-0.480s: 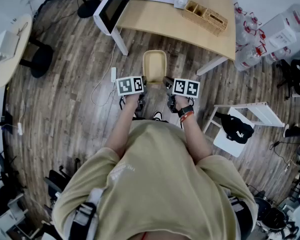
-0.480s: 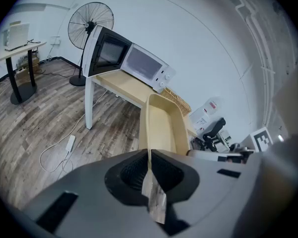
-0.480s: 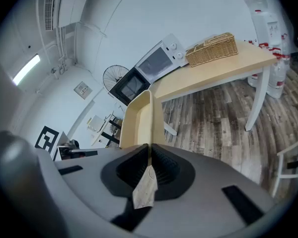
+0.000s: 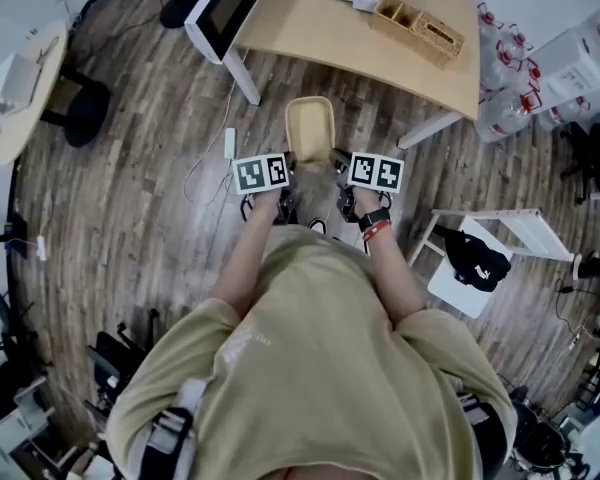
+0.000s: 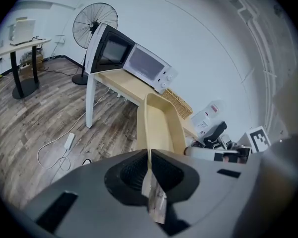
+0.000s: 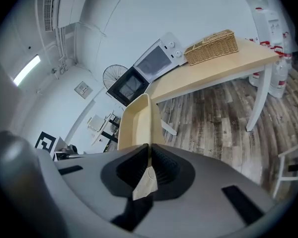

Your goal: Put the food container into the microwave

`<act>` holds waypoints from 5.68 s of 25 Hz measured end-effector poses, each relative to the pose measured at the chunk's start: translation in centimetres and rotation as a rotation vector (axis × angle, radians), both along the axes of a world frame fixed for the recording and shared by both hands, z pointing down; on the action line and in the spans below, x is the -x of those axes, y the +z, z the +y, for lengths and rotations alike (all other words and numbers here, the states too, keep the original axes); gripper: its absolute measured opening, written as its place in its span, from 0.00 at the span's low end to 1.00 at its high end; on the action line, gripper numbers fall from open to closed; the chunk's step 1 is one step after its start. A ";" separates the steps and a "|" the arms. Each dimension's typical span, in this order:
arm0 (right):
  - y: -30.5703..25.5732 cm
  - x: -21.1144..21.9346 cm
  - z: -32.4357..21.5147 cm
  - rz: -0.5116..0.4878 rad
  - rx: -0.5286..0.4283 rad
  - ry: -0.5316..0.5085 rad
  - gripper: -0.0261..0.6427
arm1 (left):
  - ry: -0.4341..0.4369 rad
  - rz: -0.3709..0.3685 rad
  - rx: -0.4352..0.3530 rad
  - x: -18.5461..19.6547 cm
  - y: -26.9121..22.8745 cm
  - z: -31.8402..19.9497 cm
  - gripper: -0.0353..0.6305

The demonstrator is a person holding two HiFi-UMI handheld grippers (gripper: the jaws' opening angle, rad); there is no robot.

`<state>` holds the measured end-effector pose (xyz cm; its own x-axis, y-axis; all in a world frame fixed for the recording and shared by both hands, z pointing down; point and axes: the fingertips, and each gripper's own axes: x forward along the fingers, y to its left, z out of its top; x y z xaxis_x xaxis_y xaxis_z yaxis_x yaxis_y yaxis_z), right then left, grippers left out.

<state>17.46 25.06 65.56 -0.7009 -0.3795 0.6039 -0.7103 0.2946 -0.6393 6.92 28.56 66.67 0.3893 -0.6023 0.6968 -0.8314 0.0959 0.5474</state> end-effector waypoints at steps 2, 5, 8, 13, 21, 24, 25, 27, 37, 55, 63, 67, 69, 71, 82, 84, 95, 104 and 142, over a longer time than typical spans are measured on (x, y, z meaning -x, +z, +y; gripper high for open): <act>0.1 0.3 -0.7 -0.003 0.001 0.006 0.10 | -0.007 0.007 -0.002 0.4 0.1 -0.8 0.11; 0.6 1.2 -2.5 -0.011 0.013 0.019 0.10 | -0.008 0.020 -0.006 1.3 0.4 -2.7 0.11; 0.6 2.3 -5.0 -0.011 0.012 0.015 0.10 | -0.014 0.041 -0.014 2.5 0.5 -5.2 0.11; -0.1 4.4 -10.0 -0.007 0.005 0.023 0.10 | -0.012 0.060 -0.028 4.5 -0.1 -10.0 0.11; -2.2 8.7 -17.8 0.001 -0.031 0.037 0.10 | -0.010 0.069 -0.066 9.1 -2.6 -18.8 0.11; -2.1 9.4 -19.7 0.006 -0.021 0.060 0.10 | 0.006 0.077 -0.054 9.9 -2.5 -20.8 0.11; -2.2 9.7 -20.3 0.007 -0.020 0.067 0.10 | 0.012 0.079 -0.049 10.1 -2.5 -21.5 0.11; -2.2 10.1 -21.5 0.009 -0.016 0.082 0.10 | 0.026 0.081 -0.043 10.6 -2.5 -22.8 0.11; -1.7 12.2 -27.4 0.004 0.020 0.170 0.10 | 0.096 0.085 -0.023 12.7 -2.3 -29.4 0.11; -1.2 15.1 -38.0 0.014 0.026 0.310 0.10 | 0.226 0.085 -0.062 15.6 -2.6 -40.2 0.11; -1.8 16.4 -43.8 -0.005 0.008 0.307 0.10 | 0.200 0.080 -0.073 16.9 -2.8 -45.9 0.11; -1.5 16.5 -45.8 -0.014 0.018 0.309 0.10 | 0.210 0.046 -0.074 17.0 -2.7 -48.0 0.11; -1.5 16.6 -46.6 -0.011 0.017 0.300 0.10 | 0.205 0.037 -0.070 17.2 -2.6 -49.0 0.11; -1.6 16.6 -47.5 -0.013 0.018 0.293 0.10 | 0.197 0.040 -0.066 17.3 -2.5 -49.9 0.11; -1.2 16.4 -51.9 -0.008 0.022 0.271 0.10 | 0.149 0.005 -0.047 17.2 -1.3 -54.4 0.11; -1.1 16.4 -52.7 -0.007 0.024 0.268 0.10 | 0.140 0.002 -0.035 17.1 -1.0 -55.1 0.11; -0.8 15.9 -56.3 -0.020 0.036 0.268 0.11 | 0.093 0.032 -0.027 16.8 -0.9 -58.5 0.11; -0.6 15.5 -59.4 -0.073 0.029 0.302 0.11 | 0.069 0.047 -0.058 16.5 -1.0 -61.6 0.11; 0.4 16.2 -69.0 -0.091 -0.118 0.332 0.11 | 0.014 0.058 -0.185 16.9 -0.1 -71.7 0.11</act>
<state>1.28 -43.93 65.91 -0.5763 -0.6588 0.4836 -0.7217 0.1325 -0.6795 -9.93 -43.14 66.55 0.4349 -0.7125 0.5506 -0.7984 -0.0224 0.6017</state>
